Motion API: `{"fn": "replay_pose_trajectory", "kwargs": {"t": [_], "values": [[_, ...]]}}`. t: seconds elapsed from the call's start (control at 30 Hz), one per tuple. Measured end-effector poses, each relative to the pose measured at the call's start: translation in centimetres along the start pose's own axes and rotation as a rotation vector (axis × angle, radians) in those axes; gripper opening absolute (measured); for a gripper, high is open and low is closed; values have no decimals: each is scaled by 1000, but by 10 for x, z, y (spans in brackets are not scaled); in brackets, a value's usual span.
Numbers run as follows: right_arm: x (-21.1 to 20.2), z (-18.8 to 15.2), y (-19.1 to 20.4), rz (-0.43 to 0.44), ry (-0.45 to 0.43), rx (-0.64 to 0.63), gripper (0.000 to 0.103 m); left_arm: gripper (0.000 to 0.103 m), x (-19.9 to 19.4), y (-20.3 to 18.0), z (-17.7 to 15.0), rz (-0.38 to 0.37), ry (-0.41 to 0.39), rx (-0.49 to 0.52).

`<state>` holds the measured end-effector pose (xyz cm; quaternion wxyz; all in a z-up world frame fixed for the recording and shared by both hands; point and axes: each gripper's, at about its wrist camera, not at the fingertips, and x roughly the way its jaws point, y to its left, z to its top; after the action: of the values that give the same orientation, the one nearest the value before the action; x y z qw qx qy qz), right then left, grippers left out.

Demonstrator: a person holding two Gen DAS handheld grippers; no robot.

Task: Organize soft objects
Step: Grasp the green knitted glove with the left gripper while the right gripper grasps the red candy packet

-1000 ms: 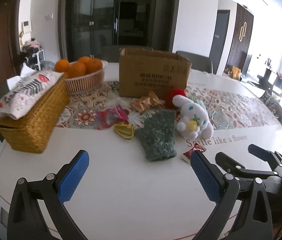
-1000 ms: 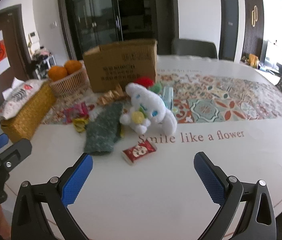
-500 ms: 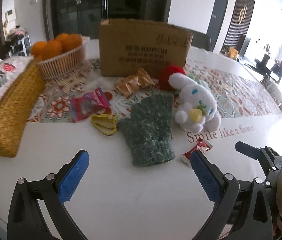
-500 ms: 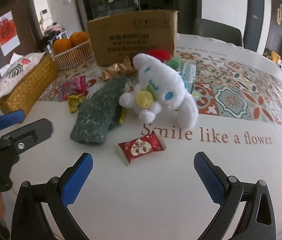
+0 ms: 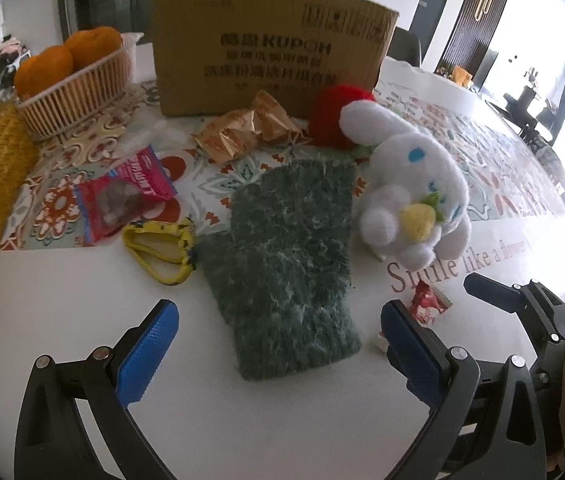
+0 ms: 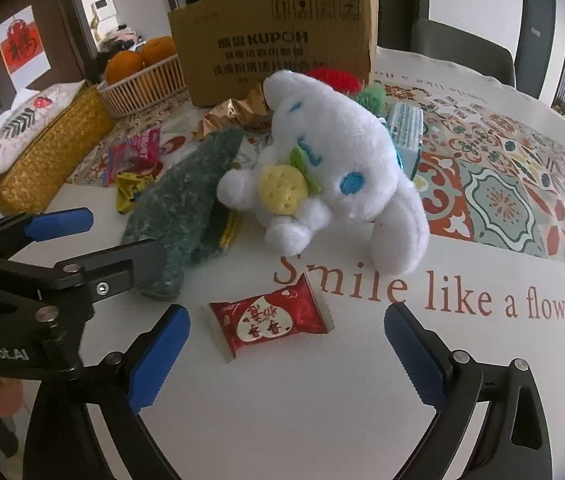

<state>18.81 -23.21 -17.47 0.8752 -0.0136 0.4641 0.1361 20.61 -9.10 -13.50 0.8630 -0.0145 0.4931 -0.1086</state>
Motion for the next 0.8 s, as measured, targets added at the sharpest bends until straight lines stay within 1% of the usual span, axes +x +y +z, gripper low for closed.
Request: {"fn": "replay_pose_trajectory", "kwargs": {"t": [0.07,0.13,0.27,0.37,0.43,0.47,0.53,0.6,0.63,0.7,0.73,0.8], "values": [[3,1,-1,-6,3,-6,97,103,5,1,1,-3,4,-1],[6,2,-2,-2,8,-11,94,99,12,2,2,-3,14,-2],[15,4,-2,-14,26,-27,91,95,23,5,1,-13,38,-4],[15,4,-2,-21,17,-28,87,90,26,4,1,-12,34,7],[15,3,-2,-24,11,-31,83,82,26,3,1,-6,27,21],[14,3,-2,-26,6,-34,81,81,27,3,2,-5,26,25],[14,3,-1,-28,2,-34,72,71,26,3,2,-14,22,28],[12,3,-1,-31,-6,-26,66,65,24,3,0,-19,20,36],[12,3,-1,-29,-8,-23,65,61,24,3,0,-23,19,38],[10,2,-1,-34,-13,-13,61,58,22,3,-2,-25,18,45],[10,1,-1,-35,-16,-9,59,54,21,3,-3,-27,18,46],[8,-2,0,-38,-23,-1,59,50,17,3,-7,-32,16,48]]}}
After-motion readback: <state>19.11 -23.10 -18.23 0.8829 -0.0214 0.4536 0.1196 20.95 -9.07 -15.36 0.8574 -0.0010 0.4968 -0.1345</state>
